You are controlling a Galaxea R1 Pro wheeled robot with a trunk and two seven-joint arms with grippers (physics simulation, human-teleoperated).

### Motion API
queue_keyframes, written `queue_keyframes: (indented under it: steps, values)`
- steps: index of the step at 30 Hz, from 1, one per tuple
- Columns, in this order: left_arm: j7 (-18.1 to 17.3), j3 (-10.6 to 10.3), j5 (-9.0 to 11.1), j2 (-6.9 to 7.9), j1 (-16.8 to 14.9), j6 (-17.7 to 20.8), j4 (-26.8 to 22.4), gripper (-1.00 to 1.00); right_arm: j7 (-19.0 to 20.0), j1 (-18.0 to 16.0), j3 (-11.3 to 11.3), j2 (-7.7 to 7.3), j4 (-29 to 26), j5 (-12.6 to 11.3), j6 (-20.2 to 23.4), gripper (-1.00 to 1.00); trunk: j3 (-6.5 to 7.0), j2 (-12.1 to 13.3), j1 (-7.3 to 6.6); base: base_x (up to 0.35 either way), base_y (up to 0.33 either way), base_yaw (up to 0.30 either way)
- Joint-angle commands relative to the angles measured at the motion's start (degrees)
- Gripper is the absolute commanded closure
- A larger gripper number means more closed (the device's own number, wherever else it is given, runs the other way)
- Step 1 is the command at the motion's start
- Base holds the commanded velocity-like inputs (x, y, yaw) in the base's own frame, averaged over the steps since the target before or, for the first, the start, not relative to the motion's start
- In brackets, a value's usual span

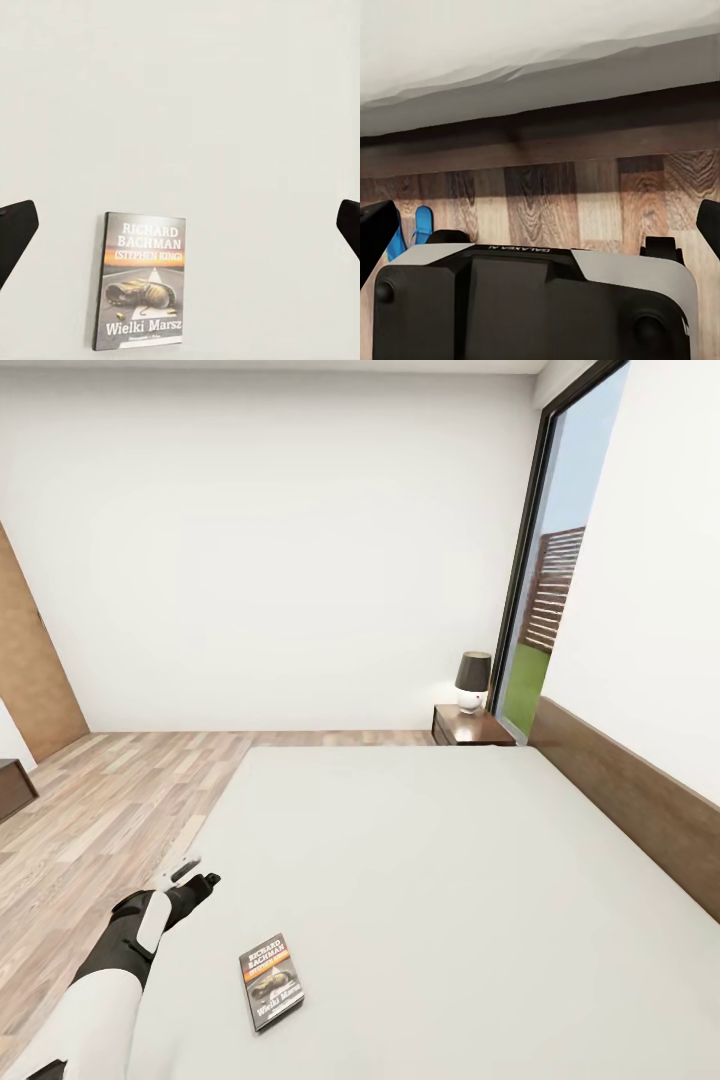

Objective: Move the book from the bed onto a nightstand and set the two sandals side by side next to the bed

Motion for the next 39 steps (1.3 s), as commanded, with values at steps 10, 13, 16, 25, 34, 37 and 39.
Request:
queue_keyframes:
  steps: [10, 13, 16, 25, 34, 37, 39]
  values:
    - [0.19, 0.13, 0.59, -0.02, -0.05, 0.39, -0.12, -1.0, 0.31, -0.12, 0.23, 0.0, 0.28, -0.16, -0.38, -1.0, -0.44, -0.09, 0.02, 0.0, 0.0, 0.0]
    - [0.19, 0.13, 0.61, -0.02, -0.05, 0.39, -0.1, -1.0, 0.3, -0.12, 0.24, 0.04, 0.28, -0.08, -0.38, -1.0, -0.7, -0.09, 0.02, 0.0, 0.0, 0.0]
    - [0.19, 0.13, 0.66, -0.02, -0.05, 0.39, -0.09, -1.0, 0.3, -0.12, 0.25, 0.05, 0.28, -0.07, -0.38, -1.0, -0.97, -0.09, 0.02, 0.0, 0.0, 0.0]
    - [0.18, 0.13, 0.68, -0.02, -0.05, 0.39, 0.0, -1.0, 0.3, -0.12, 0.24, 0.05, 0.28, -0.07, -0.38, -1.0, -1.79, -0.09, 0.02, 0.0, 0.0, 0.0]
    - [0.15, 0.08, 0.72, -0.02, -0.05, 0.39, 0.05, -1.0, 0.25, -0.12, 0.24, 0.05, 0.28, 0.02, -0.38, -1.0, -2.6, -0.09, 0.02, 0.0, 0.0, 0.0]
    - [0.11, 0.05, 0.75, -0.05, -0.05, 0.34, 0.13, -1.0, 0.2, -0.12, 0.22, 0.05, 0.28, 0.02, -0.38, -1.0, -2.88, -0.09, 0.02, 0.0, 0.0, 0.0]
    - [0.11, 0.05, 0.76, -0.08, -0.05, 0.32, 0.16, -1.0, 0.17, -0.12, 0.23, 0.05, 0.28, 0.02, -0.38, -1.0, -3.06, -0.09, 0.02, 0.0, 0.0, 0.0]
